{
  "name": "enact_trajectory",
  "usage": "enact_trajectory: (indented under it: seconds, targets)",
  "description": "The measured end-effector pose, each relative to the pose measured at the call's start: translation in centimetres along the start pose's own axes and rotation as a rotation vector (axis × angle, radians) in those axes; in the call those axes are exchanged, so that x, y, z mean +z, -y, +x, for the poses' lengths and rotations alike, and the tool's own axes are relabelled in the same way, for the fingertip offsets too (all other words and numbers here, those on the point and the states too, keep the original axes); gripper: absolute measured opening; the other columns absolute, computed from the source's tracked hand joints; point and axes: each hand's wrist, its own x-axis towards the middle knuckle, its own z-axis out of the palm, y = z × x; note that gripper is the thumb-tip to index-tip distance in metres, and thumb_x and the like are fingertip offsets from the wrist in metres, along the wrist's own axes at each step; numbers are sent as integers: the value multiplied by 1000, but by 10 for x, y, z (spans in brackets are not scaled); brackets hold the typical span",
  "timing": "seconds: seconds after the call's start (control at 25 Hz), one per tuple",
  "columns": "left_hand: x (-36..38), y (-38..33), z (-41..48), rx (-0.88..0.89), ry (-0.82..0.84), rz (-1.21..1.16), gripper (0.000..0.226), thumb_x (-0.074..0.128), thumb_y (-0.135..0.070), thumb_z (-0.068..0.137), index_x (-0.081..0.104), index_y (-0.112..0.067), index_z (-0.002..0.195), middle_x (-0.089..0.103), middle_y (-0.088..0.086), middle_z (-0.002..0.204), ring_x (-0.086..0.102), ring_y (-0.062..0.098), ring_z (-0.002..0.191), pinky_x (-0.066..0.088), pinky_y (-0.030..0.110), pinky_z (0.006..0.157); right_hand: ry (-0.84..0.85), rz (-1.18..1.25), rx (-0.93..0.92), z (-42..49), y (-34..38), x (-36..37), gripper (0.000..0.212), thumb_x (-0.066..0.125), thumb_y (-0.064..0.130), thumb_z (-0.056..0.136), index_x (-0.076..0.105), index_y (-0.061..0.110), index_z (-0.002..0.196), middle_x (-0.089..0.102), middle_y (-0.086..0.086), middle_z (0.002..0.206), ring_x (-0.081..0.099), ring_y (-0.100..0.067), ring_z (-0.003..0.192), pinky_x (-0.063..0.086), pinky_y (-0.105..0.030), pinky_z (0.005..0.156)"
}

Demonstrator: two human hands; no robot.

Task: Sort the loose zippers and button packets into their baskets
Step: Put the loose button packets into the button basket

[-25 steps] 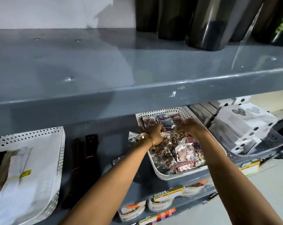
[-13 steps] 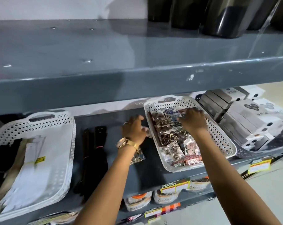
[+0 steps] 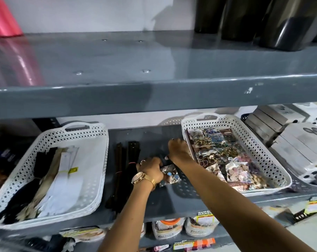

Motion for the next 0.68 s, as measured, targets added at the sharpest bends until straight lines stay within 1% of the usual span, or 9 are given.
enact_trajectory:
  seconds: [0.16, 0.28, 0.36, 0.44, 0.52, 0.56, 0.6, 0.64, 0.68]
  targets:
    - [1, 3, 4, -66, 83, -247, 46, 91, -34, 51, 71, -16, 89, 74, 5, 102, 67, 24, 94, 55, 32, 81, 11, 4, 0, 3, 1, 1, 46, 70, 15, 84, 54, 5, 126, 57, -17, 130, 54, -33, 122, 51, -39, 93]
    - [-5, 5, 10, -66, 105, -285, 39, 93, -28, 51, 73, -8, 78, 74, 4, 83, 65, 17, 76, 52, 28, 68, -31, -3, -138, 4, 2, -1, 32, 55, 3, 91, 56, 2, 124, 60, -20, 128, 57, -37, 120, 52, -43, 93]
    - [-13, 6, 11, -71, 95, -244, 30, 89, -29, 58, 67, -11, 68, 65, 0, 69, 59, 13, 66, 47, 25, 59, -80, 80, -215, 2, -1, -7, 29, 49, 2, 93, 58, 1, 120, 62, -20, 124, 59, -37, 116, 51, -42, 92]
    - [-19, 6, 15, -100, 79, -286, 29, 87, -26, 62, 60, -17, 62, 60, -1, 64, 57, 14, 62, 52, 26, 61, -99, 360, -202, 5, -15, -17, 27, 50, 6, 93, 61, 4, 118, 65, -14, 120, 63, -31, 108, 53, -31, 88]
    - [-29, 3, 22, -101, 44, -355, 29, 86, -24, 64, 57, -20, 64, 60, 0, 67, 58, 17, 66, 56, 33, 69, -79, 788, -100, 10, -43, -34, 24, 56, 2, 90, 64, 6, 112, 65, 0, 107, 65, -19, 91, 53, -11, 67]
    - [-35, 0, 28, -78, 15, -372, 28, 86, -22, 66, 58, -20, 66, 61, 1, 71, 58, 16, 70, 55, 34, 71, -61, 1014, -48, 11, -60, -45, 20, 61, 0, 87, 65, 5, 106, 65, 0, 98, 64, -19, 89, 52, -10, 63]
    - [-41, -7, 36, -48, -16, -402, 27, 85, -18, 67, 58, -18, 70, 61, 3, 76, 57, 16, 76, 52, 33, 70, -73, 1204, 3, 12, -79, -56, 18, 64, -1, 85, 65, 3, 102, 65, -2, 93, 66, -24, 90, 53, -15, 66]
    - [-50, -17, 42, -25, -49, -437, 26, 84, -15, 68, 59, -16, 75, 61, 6, 81, 56, 16, 81, 48, 32, 70, -115, 1277, 50, 11, -98, -68, 19, 67, 2, 83, 63, 3, 102, 65, -3, 90, 67, -26, 91, 55, -21, 70]
    - [-59, -29, 48, -2, -79, -498, 25, 83, -12, 69, 61, -14, 80, 61, 8, 86, 56, 17, 85, 47, 33, 73, -157, 1303, 81, 12, -118, -75, 19, 68, 3, 82, 62, 5, 100, 64, -1, 87, 70, -21, 86, 57, -24, 70]
